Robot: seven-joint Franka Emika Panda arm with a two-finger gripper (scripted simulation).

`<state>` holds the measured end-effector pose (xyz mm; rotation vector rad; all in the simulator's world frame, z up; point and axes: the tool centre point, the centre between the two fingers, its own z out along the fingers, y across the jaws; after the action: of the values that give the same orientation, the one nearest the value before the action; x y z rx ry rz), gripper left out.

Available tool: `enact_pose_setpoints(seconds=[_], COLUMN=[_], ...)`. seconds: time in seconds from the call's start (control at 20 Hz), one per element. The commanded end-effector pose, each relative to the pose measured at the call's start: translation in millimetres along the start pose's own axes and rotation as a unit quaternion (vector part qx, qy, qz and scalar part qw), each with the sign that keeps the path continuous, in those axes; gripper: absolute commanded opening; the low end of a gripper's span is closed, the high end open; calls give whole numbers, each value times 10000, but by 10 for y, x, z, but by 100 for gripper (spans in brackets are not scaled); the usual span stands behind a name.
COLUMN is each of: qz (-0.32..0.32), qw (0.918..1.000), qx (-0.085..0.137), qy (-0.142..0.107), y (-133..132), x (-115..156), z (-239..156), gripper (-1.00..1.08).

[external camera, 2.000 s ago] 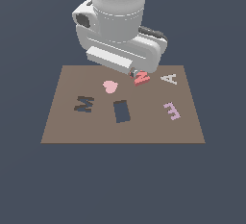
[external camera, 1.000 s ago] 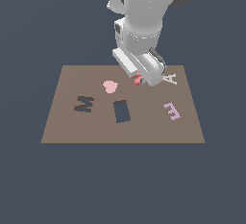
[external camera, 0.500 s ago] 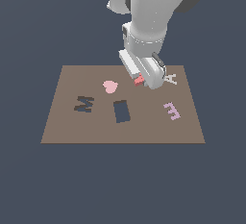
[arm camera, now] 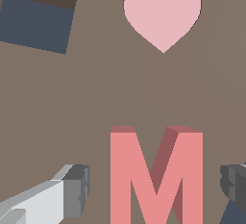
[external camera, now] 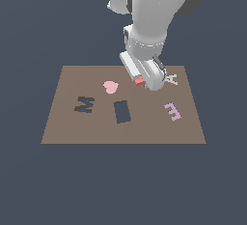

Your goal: Insert a designated object into the corresponding slot on a board.

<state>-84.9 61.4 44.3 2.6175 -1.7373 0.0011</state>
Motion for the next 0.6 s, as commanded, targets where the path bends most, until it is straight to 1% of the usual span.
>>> enact_pose_setpoints(seconds=[0.0,0.25,0.3,0.55], qz=[12,25,25,25], qw=[10000,10000,10000,10000], qx=[-3,-2,-2,-2], qy=[-2,-3,-3,-3], y=[2,1,1,1], x=[-2,-5,-5,-5], z=[73,145,145,145], gripper=[100,100,-100,-100])
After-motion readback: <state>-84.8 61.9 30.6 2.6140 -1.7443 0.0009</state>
